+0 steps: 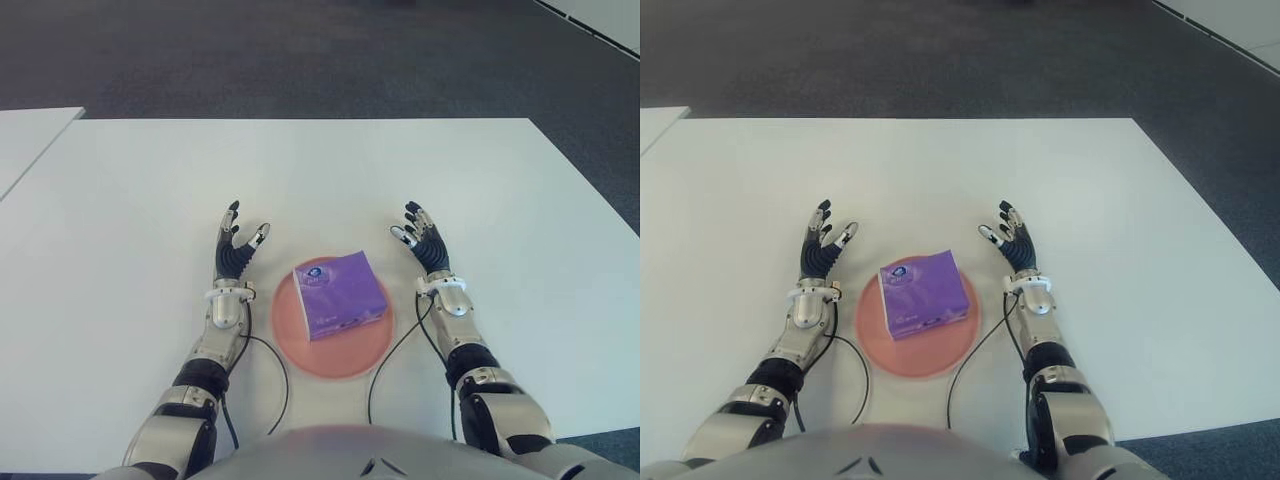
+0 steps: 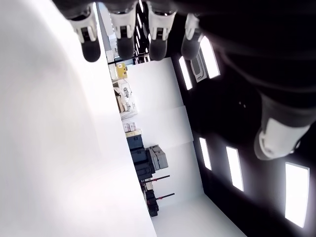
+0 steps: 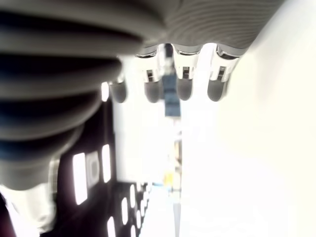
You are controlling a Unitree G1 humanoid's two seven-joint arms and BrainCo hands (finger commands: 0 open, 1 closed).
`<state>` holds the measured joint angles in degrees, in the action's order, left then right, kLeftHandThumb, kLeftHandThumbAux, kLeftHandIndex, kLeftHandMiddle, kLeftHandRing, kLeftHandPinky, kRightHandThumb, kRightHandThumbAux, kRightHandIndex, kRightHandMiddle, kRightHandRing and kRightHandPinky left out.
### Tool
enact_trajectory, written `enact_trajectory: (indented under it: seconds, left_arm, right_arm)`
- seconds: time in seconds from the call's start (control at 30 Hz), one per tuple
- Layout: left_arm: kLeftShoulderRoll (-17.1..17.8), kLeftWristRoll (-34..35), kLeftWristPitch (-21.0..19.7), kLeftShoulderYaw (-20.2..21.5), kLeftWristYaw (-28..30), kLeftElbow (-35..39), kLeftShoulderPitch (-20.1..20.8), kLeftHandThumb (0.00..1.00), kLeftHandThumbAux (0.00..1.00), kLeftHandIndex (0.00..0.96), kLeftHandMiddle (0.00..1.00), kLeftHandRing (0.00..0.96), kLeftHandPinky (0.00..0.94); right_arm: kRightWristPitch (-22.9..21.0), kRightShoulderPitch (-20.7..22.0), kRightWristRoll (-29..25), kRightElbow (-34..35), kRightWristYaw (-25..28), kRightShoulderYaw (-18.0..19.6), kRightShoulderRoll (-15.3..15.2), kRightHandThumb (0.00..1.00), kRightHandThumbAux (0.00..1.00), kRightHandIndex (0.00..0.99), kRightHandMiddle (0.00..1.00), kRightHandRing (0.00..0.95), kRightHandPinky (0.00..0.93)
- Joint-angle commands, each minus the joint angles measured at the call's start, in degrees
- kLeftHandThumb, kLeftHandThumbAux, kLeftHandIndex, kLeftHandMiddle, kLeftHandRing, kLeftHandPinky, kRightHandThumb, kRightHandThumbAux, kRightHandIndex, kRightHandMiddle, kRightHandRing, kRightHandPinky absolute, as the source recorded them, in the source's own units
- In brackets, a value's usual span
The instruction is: Put the tissue paper into the plate.
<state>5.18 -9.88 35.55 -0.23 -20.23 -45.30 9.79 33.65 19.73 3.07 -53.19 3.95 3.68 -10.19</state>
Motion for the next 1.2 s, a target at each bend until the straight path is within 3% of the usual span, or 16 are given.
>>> enact_trajectory:
  seconds: [0.03,0.23,0.6,0.97,1.2]
  left_arm:
    - [-0.09,0.3,-2.08,0.25,1.31,-3.05,-5.79,0.058,0.546,0.0,0.0,0.0,0.0]
    - [-0.02,0.29,-2.61,0.34,1.45,-2.43,-6.02,0.06,0.543,0.0,0.0,0.0,0.0]
    - [-0.01,0.43,-3.4,0.5,1.8,-1.24,-6.58,0.065,0.548,0.0,0.0,0.0,0.0]
    - [0.14,0.25,-3.5,0.55,2.25,-0.23,-7.14,0.063,0.535,0.0,0.0,0.0,0.0]
    - [0.09,0.33,-3.31,0.76,2.28,0.0,-7.27,0.07,0.533,0.0,0.0,0.0,0.0]
  right_arm:
    - [-0.43,-1.4,3.46,-4.47,-0.27,-2.35,-1.68,0.0,0.552,0.0,0.0,0.0,0.0]
    - [0.19,-1.12,4.89,-7.36,0.49,-3.93,-2.77,0.0,0.562,0.0,0.0,0.0,0.0]
    - [-2.23,-0.79,3.99,-10.79,5.55,-4.97,-1.99,0.0,0.599,0.0,0.0,0.0,0.0]
    - [-1.92,-3.21,6.2,-10.07,4.14,-7.8,-2.34,0.0,0.568,0.0,0.0,0.0,0.0]
    - [-3.19,-3.99,4.56,-10.15,3.53,-7.18,-1.26,0.0,0.555,0.0,0.0,0.0,0.0]
